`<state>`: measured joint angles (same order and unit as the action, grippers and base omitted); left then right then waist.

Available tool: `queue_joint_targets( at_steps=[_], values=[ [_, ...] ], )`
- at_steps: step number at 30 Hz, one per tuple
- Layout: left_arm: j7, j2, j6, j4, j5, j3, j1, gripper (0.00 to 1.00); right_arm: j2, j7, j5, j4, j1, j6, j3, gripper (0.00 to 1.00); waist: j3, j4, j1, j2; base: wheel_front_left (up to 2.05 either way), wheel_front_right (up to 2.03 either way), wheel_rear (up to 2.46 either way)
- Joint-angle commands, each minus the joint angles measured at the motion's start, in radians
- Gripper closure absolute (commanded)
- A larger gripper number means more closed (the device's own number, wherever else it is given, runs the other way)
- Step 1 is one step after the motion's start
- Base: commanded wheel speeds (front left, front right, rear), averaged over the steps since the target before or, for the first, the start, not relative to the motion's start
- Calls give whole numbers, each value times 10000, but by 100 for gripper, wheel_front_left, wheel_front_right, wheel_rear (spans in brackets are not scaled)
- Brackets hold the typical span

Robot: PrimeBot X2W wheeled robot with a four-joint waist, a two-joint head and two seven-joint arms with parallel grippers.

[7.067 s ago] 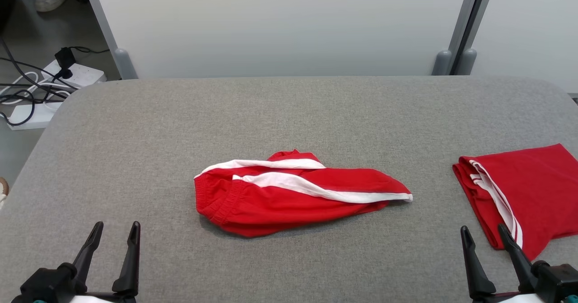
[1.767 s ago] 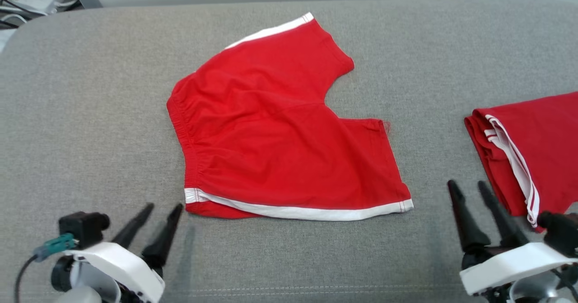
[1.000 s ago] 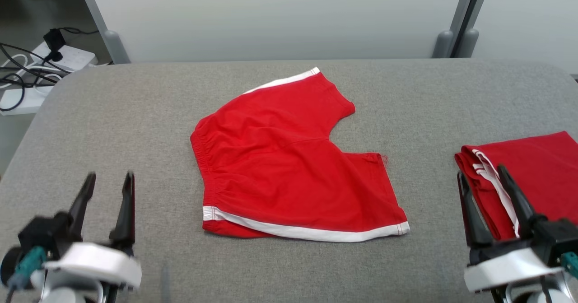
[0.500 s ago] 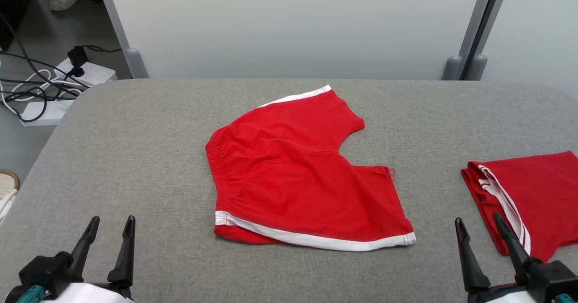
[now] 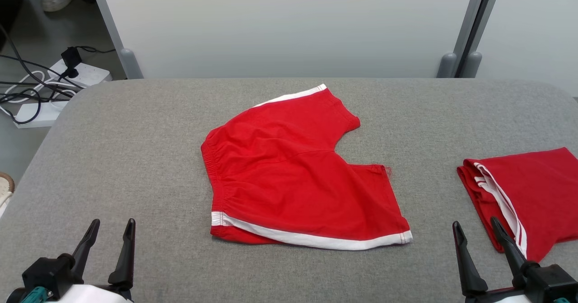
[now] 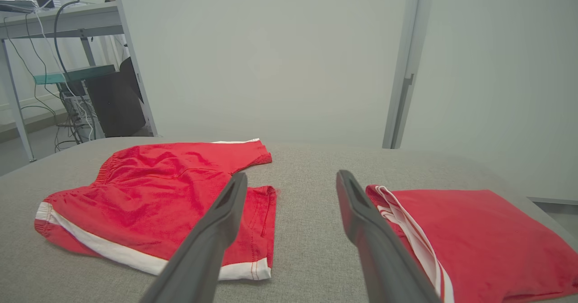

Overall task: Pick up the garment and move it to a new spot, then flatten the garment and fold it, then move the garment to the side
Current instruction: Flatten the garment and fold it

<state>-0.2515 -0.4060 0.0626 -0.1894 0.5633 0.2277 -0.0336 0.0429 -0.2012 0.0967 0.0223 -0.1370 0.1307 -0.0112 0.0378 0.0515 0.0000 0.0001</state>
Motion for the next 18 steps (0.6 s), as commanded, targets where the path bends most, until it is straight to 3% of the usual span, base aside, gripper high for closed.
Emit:
queue_joint_targets(
  at_steps=[1,12,18],
  values=[
    [-103,-277,-1,184,-56,-461,573,0,123,-3,-12,-247,224,0,-234,0,1,6,0,-1,0,0,0],
    [-74,-248,67,327,-107,-341,575,0,93,-19,-21,-205,311,0,-263,0,-62,32,0,-1,0,0,0],
    [292,-182,-240,398,-220,177,1106,0,148,310,-49,-94,544,0,-353,0,-254,57,0,-1,0,0,0]
  ],
)
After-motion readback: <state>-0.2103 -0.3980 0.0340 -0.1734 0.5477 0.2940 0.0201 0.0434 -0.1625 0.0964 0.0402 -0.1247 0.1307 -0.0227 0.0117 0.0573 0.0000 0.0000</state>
